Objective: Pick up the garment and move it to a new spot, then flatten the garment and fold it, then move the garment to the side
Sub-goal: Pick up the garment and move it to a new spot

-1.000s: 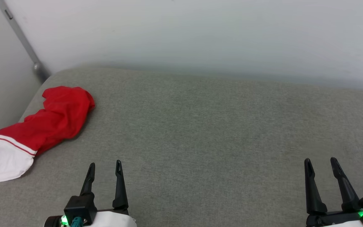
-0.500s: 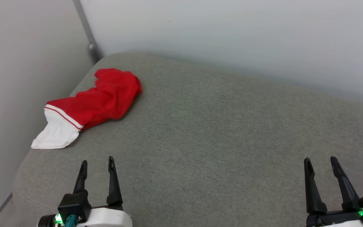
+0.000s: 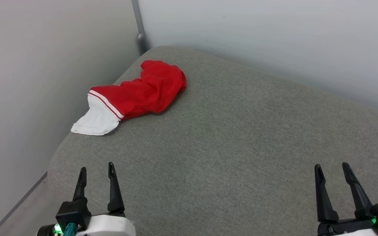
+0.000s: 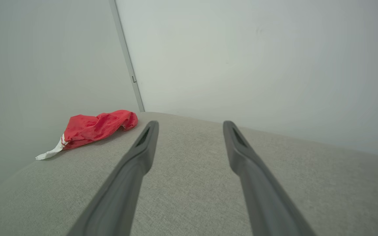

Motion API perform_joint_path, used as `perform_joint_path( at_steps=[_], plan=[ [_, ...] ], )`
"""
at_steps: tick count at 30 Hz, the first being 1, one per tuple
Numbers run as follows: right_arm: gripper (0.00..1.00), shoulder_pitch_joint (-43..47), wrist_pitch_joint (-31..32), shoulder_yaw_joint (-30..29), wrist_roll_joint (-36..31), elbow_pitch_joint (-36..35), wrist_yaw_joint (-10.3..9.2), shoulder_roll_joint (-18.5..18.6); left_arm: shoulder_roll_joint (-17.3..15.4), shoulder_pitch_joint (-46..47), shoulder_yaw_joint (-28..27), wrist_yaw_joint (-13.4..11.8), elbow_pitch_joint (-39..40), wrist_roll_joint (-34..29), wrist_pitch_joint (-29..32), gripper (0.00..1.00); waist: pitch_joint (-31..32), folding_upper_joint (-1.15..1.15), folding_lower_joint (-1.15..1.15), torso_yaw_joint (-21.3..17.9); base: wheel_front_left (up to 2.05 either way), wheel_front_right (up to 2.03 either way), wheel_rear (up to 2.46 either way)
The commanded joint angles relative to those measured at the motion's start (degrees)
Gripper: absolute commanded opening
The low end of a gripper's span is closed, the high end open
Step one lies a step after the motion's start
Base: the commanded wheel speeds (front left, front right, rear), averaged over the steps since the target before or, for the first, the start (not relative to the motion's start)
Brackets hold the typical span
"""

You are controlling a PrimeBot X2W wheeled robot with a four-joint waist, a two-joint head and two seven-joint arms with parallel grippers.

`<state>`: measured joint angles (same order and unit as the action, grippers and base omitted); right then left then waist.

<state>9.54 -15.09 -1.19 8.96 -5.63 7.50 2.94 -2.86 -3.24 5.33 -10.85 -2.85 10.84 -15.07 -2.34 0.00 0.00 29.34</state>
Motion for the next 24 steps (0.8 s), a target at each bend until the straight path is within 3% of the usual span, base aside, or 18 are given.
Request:
perform_joint_path(
  at_steps=[1, 11, 16, 24],
  plan=[
    [1.00, -0.30, -0.12, 0.07, -0.19, -0.16, -0.02, -0.11, -0.03, -0.08, -0.02, -0.33, 0.29, 0.31, -0.16, 1.00, -0.17, 0.00, 0.00, 0.36, 0.00, 0.00, 0.00],
    [1.00, -1.04, -0.12, 0.55, -1.01, -0.41, -0.02, -0.11, -0.07, 1.83, -2.13, -0.30, -1.03, 0.98, -0.16, 1.00, -1.48, 0.00, 0.00, -0.69, 0.00, 0.00, 0.00],
    [1.00, -1.93, -0.12, 0.34, -2.14, -0.77, -0.02, -0.11, -1.24, 8.74, -7.32, 2.74, -3.36, -0.56, -0.16, 1.00, -3.84, 0.00, 0.00, -2.22, 0.00, 0.00, 0.00],
    [1.00, -5.79, -0.12, -0.13, -5.17, -2.12, -0.03, -0.10, -8.35, 26.72, -14.16, 8.32, -9.84, -0.63, -0.16, 1.00, -11.61, 0.00, 0.00, -5.89, 0.00, 0.00, 0.00]
  ],
)
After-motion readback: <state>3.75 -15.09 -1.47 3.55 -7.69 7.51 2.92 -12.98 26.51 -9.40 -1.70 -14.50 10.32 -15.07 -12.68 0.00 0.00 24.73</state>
